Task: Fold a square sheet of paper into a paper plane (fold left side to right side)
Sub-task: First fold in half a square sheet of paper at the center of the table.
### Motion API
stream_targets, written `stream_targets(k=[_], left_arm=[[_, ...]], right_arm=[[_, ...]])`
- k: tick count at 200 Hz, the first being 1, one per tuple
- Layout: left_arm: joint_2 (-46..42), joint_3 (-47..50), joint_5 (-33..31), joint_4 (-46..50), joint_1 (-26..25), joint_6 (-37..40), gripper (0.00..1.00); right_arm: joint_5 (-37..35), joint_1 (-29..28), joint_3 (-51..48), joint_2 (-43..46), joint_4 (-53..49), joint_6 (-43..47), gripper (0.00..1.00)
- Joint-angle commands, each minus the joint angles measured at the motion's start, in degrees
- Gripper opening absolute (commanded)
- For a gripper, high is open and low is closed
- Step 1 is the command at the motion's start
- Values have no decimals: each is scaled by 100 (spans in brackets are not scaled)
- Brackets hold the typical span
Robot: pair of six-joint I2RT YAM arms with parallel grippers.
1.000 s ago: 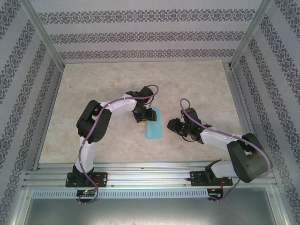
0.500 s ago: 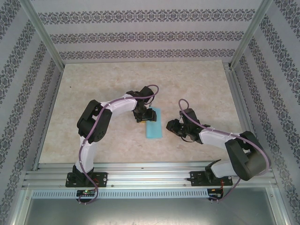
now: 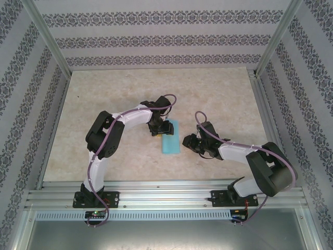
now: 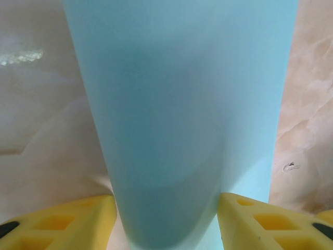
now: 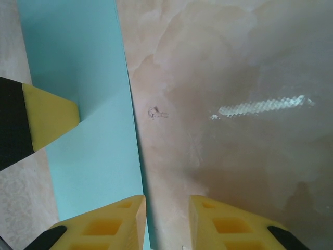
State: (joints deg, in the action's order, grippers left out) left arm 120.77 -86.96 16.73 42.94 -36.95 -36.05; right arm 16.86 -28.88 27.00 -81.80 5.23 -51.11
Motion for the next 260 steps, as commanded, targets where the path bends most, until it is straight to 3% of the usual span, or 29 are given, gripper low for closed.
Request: stream_targets(k=[1, 76, 120, 160, 260], left_arm=[[582, 118, 6, -497, -277, 108, 56], [593, 145, 14, -532, -272, 107, 56], [619, 176, 15, -541, -269, 107, 56], [621, 193, 5, -557, -267, 107, 56], [623, 191, -10, -543, -273, 109, 56]], right_arm=[[36, -45, 80, 5, 172, -39, 28], [85, -78, 79, 10, 219, -73, 27], [274, -130, 105, -36, 522, -285, 20], [367, -231, 241, -393, 789, -400, 14], [415, -381, 425, -1003, 1124, -493, 10]])
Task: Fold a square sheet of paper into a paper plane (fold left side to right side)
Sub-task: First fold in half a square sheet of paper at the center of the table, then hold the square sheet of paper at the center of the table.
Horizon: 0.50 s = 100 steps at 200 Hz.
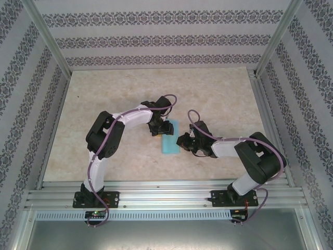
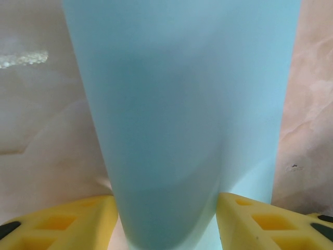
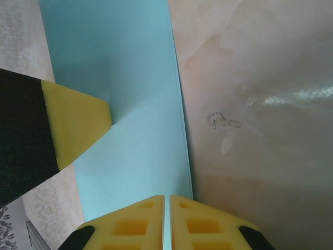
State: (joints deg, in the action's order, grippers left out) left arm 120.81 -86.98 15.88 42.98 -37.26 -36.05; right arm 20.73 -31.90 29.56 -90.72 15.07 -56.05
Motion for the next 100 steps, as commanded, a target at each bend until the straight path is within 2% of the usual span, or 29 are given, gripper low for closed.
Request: stream_targets(k=[1, 100], left_arm=[[619, 196, 74, -546, -241, 108, 56], [629, 194, 62, -528, -239, 126, 56]], right_arm=[[23, -80, 166, -117, 134, -1, 10], [-113, -97, 262, -381, -251, 236, 10]])
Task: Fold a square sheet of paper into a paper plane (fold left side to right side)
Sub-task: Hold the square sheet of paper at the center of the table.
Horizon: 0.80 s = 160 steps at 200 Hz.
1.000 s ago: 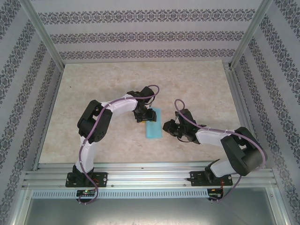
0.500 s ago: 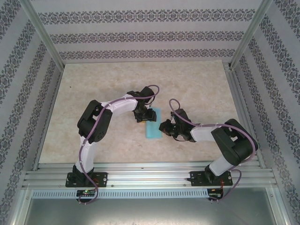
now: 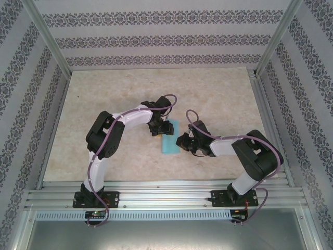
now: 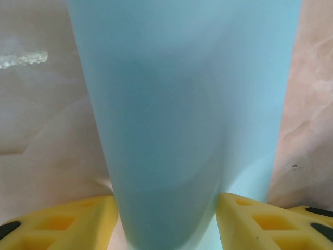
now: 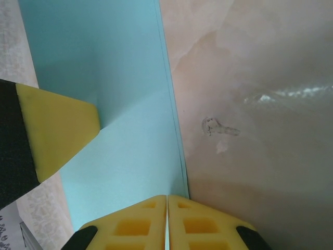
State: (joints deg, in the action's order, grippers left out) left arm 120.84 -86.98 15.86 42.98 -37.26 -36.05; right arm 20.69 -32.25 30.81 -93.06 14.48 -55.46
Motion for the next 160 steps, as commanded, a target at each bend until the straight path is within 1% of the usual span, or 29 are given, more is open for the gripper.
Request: stream_targets(k=[1, 92, 123, 160], left_arm=[[626, 192, 57, -528, -243, 125, 56], [349, 133, 127, -493, -204, 202, 57], [-23, 121, 206, -433, 24, 312, 60], [-630, 177, 565, -521, 428, 416, 64]], right_arm=[[-109, -67, 141, -154, -196, 181, 10], [-358, -90, 180, -193, -931, 452, 9], [-386, -96, 86, -237, -974, 450, 8], [-320, -93, 39, -351, -909, 423, 8]])
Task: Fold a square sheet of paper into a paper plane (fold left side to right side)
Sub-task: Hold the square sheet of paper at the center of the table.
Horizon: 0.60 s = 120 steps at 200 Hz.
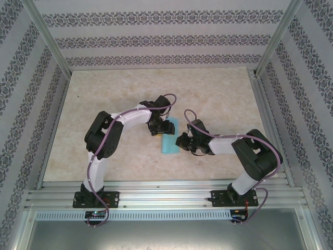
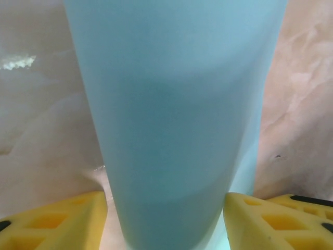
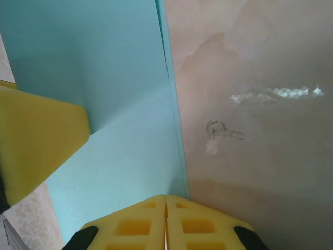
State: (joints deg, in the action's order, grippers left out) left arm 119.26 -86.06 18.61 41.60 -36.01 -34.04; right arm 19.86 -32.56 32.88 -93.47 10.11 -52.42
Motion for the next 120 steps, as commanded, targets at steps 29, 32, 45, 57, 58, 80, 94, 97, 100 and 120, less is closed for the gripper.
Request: stream_targets(k=[29, 32, 45, 57, 58, 80, 94, 97, 100, 120], left_arm=[[-960, 307, 309, -420, 528, 249, 65], [-1015, 349, 317, -443, 547, 257, 64], [-1242, 555, 403, -588, 564, 256, 62], [-1437, 813, 722, -945, 564, 158, 58], [-1456, 838, 753, -988, 566, 146, 58], [-1640, 1358, 1557, -1874, 558, -291, 49], [-1609, 1485, 1849, -2240, 523, -453, 46], [-1589, 1475, 1880, -2261, 518, -463, 45], [-1556, 1471, 1917, -2276, 510, -474, 44], [-1331, 1416, 2051, -2318, 379, -468, 42]], right_arm=[[-182, -68, -94, -409, -511, 156, 8], [-176, -75, -97, -409, -510, 158, 8], [-180, -75, -80, -418, -518, 161, 8], [-191, -68, -68, -418, -519, 167, 8], [-192, -72, -70, -418, -519, 165, 8], [-201, -75, -45, -422, -552, 172, 8], [-188, -75, -23, -436, -545, 174, 8], [-192, -78, -16, -443, -549, 175, 8], [-193, -83, -14, -444, -546, 172, 8], [-201, -94, 6, -467, -554, 171, 8]])
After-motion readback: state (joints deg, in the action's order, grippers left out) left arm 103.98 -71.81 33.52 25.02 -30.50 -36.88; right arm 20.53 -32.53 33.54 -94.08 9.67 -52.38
